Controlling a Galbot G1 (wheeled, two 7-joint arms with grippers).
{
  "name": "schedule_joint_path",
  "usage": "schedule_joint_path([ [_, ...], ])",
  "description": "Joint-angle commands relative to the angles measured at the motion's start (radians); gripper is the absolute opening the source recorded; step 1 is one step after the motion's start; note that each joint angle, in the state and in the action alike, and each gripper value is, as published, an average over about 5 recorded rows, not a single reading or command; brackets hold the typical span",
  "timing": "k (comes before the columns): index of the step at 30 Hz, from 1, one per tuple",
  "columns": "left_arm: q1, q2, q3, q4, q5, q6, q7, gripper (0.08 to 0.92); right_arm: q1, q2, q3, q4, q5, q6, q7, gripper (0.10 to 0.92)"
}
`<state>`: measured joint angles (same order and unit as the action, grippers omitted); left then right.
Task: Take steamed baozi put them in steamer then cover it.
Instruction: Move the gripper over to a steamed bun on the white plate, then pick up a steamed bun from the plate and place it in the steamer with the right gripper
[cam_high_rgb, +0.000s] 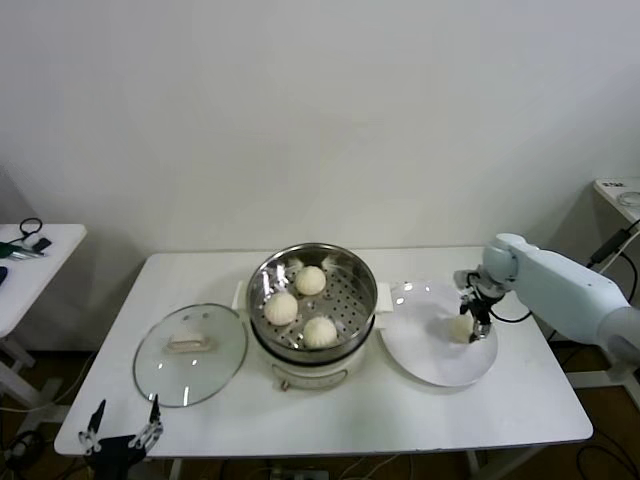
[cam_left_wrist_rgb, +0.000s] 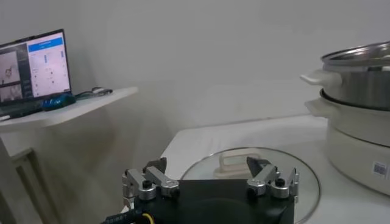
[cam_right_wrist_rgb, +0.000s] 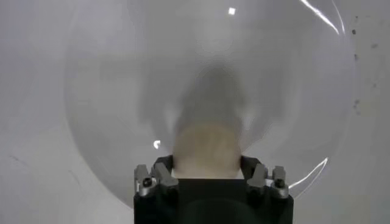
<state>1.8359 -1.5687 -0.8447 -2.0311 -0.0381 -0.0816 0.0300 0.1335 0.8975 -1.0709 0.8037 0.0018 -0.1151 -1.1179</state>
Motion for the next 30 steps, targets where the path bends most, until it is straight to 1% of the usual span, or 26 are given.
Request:
schedule_joint_path([
  [1,0.003,0.002,0.0,-0.003,0.003,0.001,0.0,0.823,0.004,0.003,0.005,-0.011,0.039,-0.001,0.007,0.698],
  [8,0.001,0.004,0.002,-0.009,0.003,0.004,0.002,0.823,0.147,-0.01,-0.104,0.043,0.161,-0.028,0.015,0.704],
  [15,-0.006,0.009,0.025,-0.016,0.014,0.004,0.004,0.823,0.41,0.022,-0.314,0.116,0.386,-0.075,0.023,0.697],
  [21,-0.017,0.019,0.052,-0.016,0.018,0.004,0.005,0.823,0.591,0.091,-0.44,0.188,0.569,-0.108,0.043,0.696],
  [27,-0.017,0.023,0.078,-0.018,0.013,0.001,0.005,0.823,0.664,0.177,-0.498,0.234,0.715,-0.146,0.077,0.697],
  [30,-0.011,0.028,0.092,-0.015,0.009,-0.008,0.006,0.823,0.69,0.227,-0.532,0.257,0.812,-0.166,0.099,0.697],
])
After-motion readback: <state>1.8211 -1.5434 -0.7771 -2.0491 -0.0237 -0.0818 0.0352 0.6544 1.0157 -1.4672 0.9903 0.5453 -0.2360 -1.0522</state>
